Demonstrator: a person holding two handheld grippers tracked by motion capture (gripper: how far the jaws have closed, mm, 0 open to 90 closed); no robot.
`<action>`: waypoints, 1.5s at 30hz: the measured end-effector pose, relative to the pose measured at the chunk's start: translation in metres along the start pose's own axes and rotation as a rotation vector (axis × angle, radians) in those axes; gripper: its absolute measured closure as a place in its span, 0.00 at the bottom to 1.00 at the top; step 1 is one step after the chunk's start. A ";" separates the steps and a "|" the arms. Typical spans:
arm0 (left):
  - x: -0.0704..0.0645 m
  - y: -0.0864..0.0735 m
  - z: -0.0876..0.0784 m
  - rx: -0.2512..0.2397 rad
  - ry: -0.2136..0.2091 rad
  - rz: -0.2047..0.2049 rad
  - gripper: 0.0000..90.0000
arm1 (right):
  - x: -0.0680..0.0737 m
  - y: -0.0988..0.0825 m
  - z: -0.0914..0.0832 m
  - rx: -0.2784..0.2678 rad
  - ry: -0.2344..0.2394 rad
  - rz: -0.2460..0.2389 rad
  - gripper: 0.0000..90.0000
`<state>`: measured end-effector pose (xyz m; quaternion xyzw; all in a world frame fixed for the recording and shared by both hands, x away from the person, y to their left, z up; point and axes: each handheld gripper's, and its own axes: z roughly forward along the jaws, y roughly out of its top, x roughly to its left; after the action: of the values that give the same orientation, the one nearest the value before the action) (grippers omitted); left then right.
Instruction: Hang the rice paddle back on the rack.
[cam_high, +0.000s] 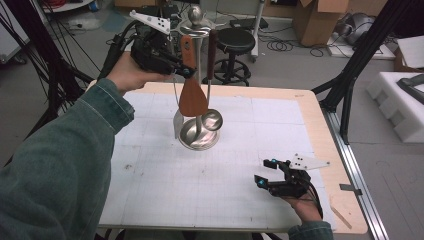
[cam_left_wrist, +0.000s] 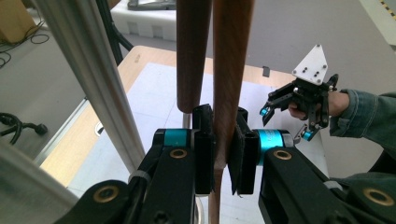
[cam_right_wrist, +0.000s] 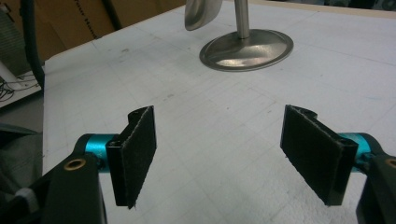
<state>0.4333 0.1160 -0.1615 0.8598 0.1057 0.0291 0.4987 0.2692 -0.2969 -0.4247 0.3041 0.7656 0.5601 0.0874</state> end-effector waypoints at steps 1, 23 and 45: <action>0.000 0.000 -0.001 0.003 0.002 0.002 0.90 | 0.000 0.000 0.000 -0.002 0.000 -0.007 0.30; -0.008 -0.003 -0.011 0.010 0.049 0.010 0.69 | 0.000 0.000 -0.001 -0.005 -0.001 -0.004 0.29; -0.014 -0.027 -0.034 0.008 0.109 -0.005 0.58 | -0.002 -0.002 -0.006 -0.011 -0.032 0.004 0.29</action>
<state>0.4101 0.1550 -0.1671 0.8587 0.1348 0.0741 0.4889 0.2675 -0.3028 -0.4247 0.3141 0.7603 0.5597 0.1001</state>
